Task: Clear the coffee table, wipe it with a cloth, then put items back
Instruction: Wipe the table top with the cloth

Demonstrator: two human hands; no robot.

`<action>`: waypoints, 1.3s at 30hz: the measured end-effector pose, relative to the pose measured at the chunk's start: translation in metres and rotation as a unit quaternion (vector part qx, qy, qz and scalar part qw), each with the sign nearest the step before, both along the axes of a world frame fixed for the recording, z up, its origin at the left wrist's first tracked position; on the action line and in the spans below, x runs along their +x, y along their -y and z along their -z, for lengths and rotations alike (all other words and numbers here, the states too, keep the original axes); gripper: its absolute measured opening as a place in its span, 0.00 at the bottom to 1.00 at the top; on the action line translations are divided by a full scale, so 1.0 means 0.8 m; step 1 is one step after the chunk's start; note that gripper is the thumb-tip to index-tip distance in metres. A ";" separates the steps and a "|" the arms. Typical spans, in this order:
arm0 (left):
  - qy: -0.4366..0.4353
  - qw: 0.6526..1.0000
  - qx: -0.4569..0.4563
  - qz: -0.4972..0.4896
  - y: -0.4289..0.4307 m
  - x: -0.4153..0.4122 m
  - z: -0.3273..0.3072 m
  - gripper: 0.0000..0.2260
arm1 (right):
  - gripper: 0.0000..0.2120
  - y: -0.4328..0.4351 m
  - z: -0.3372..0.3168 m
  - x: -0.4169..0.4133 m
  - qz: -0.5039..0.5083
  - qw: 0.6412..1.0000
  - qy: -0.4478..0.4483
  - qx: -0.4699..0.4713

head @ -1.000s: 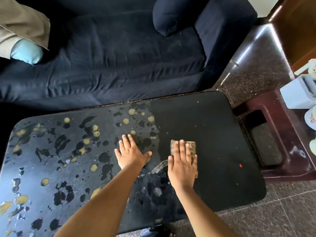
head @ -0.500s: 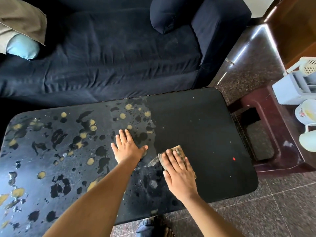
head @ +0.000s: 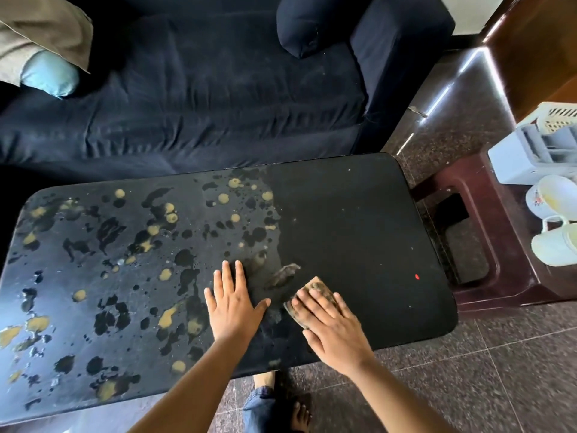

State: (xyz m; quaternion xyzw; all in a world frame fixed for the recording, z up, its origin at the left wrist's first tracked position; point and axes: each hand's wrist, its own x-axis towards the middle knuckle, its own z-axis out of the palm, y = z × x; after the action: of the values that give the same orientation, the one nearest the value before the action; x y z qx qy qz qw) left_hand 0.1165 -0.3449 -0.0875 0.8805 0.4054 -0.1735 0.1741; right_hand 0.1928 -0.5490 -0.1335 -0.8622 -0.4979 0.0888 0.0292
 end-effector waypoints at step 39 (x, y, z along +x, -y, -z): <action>-0.034 0.998 -0.006 0.058 -0.034 0.003 -0.005 0.42 | 0.29 -0.038 0.008 -0.113 0.045 0.998 -0.012 0.029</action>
State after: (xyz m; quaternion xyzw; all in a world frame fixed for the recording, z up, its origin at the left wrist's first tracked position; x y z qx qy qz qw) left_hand 0.1187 -0.3175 -0.0838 0.8950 0.3585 -0.2154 0.1554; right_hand 0.1022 -0.5189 -0.1397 -0.8813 -0.4606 0.0834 0.0646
